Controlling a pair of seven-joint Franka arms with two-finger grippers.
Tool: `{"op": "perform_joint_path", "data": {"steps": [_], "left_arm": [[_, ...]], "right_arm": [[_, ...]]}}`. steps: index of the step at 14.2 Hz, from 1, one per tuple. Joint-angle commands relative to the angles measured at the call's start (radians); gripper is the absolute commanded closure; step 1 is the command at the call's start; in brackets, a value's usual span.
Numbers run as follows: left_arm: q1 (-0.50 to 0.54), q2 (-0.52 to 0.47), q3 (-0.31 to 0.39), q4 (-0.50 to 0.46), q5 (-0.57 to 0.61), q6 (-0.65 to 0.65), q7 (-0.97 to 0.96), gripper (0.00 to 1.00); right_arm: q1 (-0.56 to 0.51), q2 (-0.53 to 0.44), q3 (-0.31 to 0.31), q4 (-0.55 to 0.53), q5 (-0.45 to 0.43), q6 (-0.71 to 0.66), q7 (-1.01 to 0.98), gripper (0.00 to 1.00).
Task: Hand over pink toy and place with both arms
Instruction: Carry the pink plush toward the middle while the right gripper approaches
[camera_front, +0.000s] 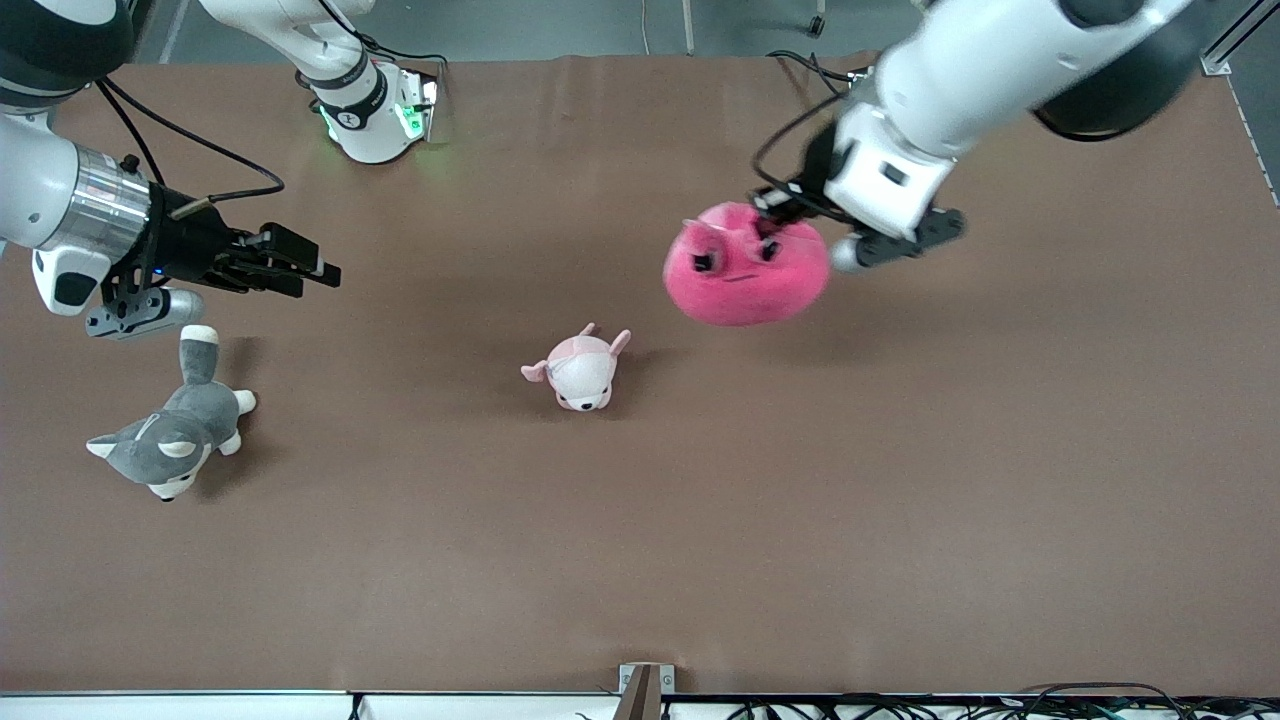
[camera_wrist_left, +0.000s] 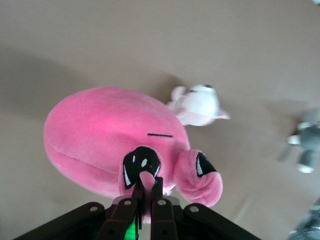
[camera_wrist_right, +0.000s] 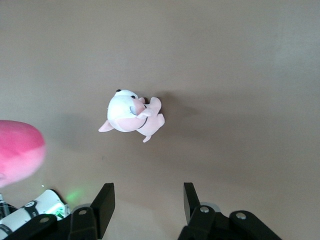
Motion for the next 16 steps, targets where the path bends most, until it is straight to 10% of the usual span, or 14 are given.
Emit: {"op": "perform_joint_path", "data": {"steps": [1,6,16], "left_arm": [[-0.101,0.046,0.002,0.041,-0.008,0.137,-0.114,1.00],[-0.260,0.124,0.011,0.043,0.018,0.427,-0.267,1.00],[-0.344,0.195,0.012,0.040,0.049,0.597,-0.380,1.00]], "right_arm": [[-0.001,0.021,-0.005,0.018,0.077,-0.004,0.029,0.37],[-0.001,0.029,-0.005,0.020,0.103,0.001,0.030,0.37],[0.013,0.058,-0.003,0.030,0.208,-0.012,0.030,0.37]]}}
